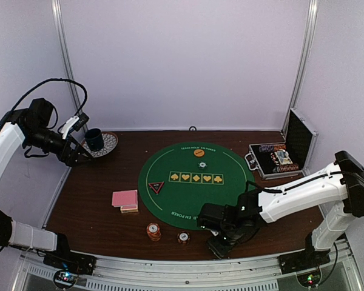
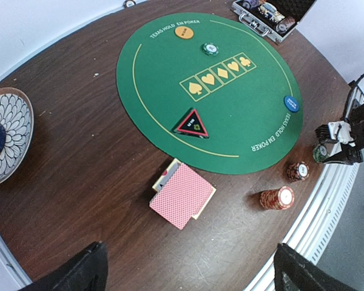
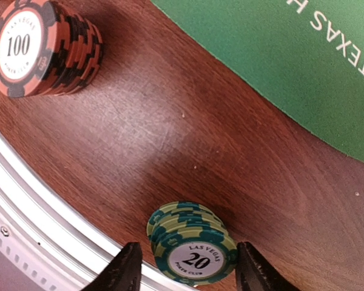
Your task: Distribute texas hold em gaming equipment
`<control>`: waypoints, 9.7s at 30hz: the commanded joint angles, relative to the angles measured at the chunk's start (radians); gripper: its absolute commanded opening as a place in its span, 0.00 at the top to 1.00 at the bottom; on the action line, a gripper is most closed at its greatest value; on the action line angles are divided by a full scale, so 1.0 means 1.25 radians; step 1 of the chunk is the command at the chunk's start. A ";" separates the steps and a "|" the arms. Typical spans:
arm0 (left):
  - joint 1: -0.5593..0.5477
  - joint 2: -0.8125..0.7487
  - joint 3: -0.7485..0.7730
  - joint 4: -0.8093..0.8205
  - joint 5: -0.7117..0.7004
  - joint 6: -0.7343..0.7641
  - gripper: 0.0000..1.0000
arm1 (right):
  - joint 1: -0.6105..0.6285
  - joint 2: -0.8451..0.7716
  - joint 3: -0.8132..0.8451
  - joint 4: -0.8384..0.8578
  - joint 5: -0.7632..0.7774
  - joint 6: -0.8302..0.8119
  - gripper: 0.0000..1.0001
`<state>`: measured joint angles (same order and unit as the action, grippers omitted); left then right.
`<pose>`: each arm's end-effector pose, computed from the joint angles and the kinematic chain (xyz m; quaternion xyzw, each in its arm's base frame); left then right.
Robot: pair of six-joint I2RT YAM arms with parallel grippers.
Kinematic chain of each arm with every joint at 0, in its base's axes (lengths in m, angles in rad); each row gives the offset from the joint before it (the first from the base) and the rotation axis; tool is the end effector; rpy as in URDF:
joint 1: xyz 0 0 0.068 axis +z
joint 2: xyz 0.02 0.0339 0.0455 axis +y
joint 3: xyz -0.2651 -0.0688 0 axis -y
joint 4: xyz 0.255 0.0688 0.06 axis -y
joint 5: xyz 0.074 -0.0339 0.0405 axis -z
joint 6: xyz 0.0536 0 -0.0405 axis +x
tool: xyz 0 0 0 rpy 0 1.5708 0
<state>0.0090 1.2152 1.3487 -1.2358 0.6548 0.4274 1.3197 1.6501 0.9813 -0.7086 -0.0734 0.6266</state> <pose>0.2253 -0.0306 0.3515 0.2643 0.8854 -0.2578 0.2823 0.0714 0.2942 0.1416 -0.3412 0.9343 0.1003 0.0241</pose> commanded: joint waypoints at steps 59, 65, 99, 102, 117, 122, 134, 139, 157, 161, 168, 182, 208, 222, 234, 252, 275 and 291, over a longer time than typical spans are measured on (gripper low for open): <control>-0.005 -0.029 0.019 0.006 0.043 -0.001 0.02 | -0.220 0.678 0.998 -0.156 0.037 -0.234 0.67; -0.004 -0.027 0.022 0.006 0.040 -0.002 0.03 | -0.223 0.678 0.973 -0.154 0.038 -0.237 0.63; -0.005 -0.018 0.044 -0.010 0.030 0.014 0.02 | -0.050 -0.029 0.117 -0.085 0.061 -0.043 0.04; -0.004 -0.018 0.047 -0.015 0.028 0.014 0.02 | -0.041 -0.020 0.083 -0.063 0.061 -0.033 0.04; -0.005 -0.012 0.054 -0.018 0.018 0.017 0.02 | -0.001 0.039 0.035 -0.001 0.016 -0.021 0.06; -0.005 -0.009 0.056 -0.019 0.019 0.016 0.02 | -0.001 0.049 0.021 -0.003 0.031 -0.019 0.09; -0.005 -0.010 0.056 -0.018 0.023 0.014 0.02 | -0.009 0.071 -0.012 0.002 0.055 -0.026 0.20; -0.004 -0.009 0.056 -0.018 0.027 0.011 0.02 | -0.035 0.056 -0.016 -0.006 0.087 -0.041 0.26; -0.005 -0.013 0.058 -0.018 0.030 0.011 0.02 | -0.054 -0.012 -0.042 -0.005 0.061 -0.039 0.27; -0.005 -0.012 0.060 -0.019 0.030 0.010 0.02 | -0.042 -0.014 -0.040 -0.005 0.041 -0.034 0.31; -0.004 -0.014 0.061 -0.018 0.027 0.010 0.02 | -0.037 -0.025 -0.034 -0.007 0.054 -0.027 0.41; -0.004 -0.013 0.059 -0.018 0.030 0.014 0.03 | -0.034 -0.041 -0.027 -0.020 0.055 -0.019 0.57; -0.004 -0.018 0.054 -0.019 0.026 0.017 0.02 | -0.031 -0.022 -0.016 -0.017 0.055 -0.020 0.53; -0.004 -0.018 0.054 -0.019 0.028 0.020 0.03 | -0.040 -0.069 0.078 -0.127 0.094 -0.051 0.57; -0.004 -0.016 0.058 -0.019 0.034 0.015 0.02 | -0.308 -0.059 0.136 -0.134 0.125 -0.124 0.59; -0.004 -0.023 0.048 -0.019 0.024 0.017 0.02 | -0.468 0.105 0.063 0.047 0.089 -0.155 0.58; -0.004 -0.023 0.054 -0.024 0.018 0.015 0.02 | -0.320 -0.072 0.195 -0.118 0.129 -0.169 0.29; -0.005 -0.024 0.067 -0.035 0.023 0.015 0.02 | -0.024 0.203 0.454 -0.154 0.020 -0.233 0.08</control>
<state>0.0090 1.2007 1.3994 -1.2781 0.6739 0.4366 1.2694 1.8328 1.4715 -0.8829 -0.0051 0.3737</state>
